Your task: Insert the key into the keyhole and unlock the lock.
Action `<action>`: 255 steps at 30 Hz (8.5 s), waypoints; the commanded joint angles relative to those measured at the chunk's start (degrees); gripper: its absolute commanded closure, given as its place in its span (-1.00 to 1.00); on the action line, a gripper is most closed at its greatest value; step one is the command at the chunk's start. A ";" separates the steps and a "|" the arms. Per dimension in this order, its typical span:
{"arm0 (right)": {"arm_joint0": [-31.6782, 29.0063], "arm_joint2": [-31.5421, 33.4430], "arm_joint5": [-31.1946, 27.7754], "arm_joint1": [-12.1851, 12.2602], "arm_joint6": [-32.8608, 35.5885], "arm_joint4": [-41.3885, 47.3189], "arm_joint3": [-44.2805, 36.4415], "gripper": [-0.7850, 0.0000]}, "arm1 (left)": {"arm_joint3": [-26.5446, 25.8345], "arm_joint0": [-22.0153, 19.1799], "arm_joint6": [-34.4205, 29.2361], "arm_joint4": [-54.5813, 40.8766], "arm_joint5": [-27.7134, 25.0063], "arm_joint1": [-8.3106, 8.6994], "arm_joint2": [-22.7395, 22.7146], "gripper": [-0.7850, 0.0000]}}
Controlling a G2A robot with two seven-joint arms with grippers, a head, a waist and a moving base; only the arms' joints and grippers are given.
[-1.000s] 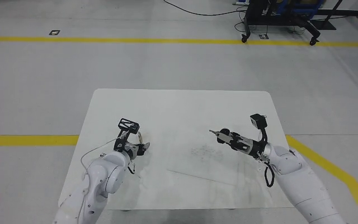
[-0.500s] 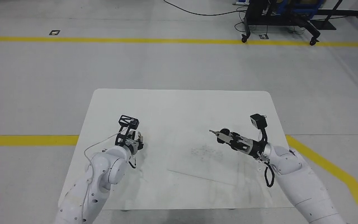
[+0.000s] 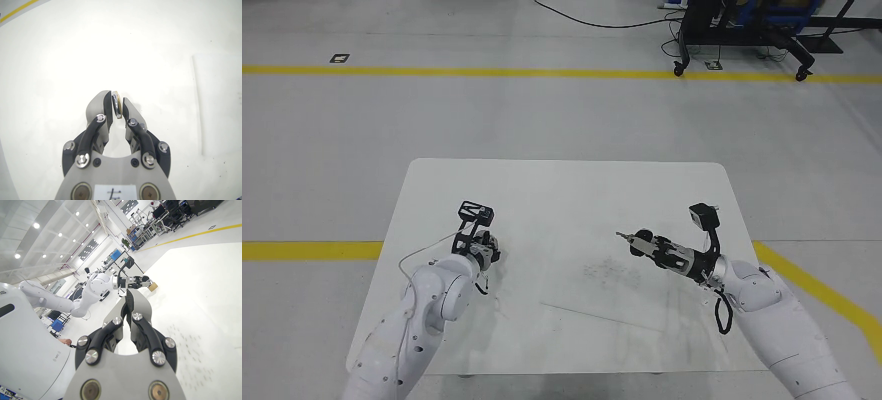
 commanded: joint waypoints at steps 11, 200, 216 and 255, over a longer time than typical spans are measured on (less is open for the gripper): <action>0.00 0.00 0.00 0.00 0.00 0.00 0.00 1.00 | 1.27 -1.20 -0.65 0.31 0.17 -0.54 -0.04 1.00; -13.03 -5.66 28.86 -5.30 -19.14 2.17 -22.84 1.00 | 9.54 -18.18 14.38 -93.27 27.52 -4.46 6.16 1.00; -14.58 -6.63 32.90 -5.64 -20.72 7.66 -24.62 1.00 | 10.03 -17.75 15.33 -93.69 20.01 -4.53 4.94 1.00; -10.87 -10.39 42.56 -9.18 -29.35 18.53 -21.37 1.00 | 7.58 -16.91 17.96 -84.79 18.62 -4.75 7.30 1.00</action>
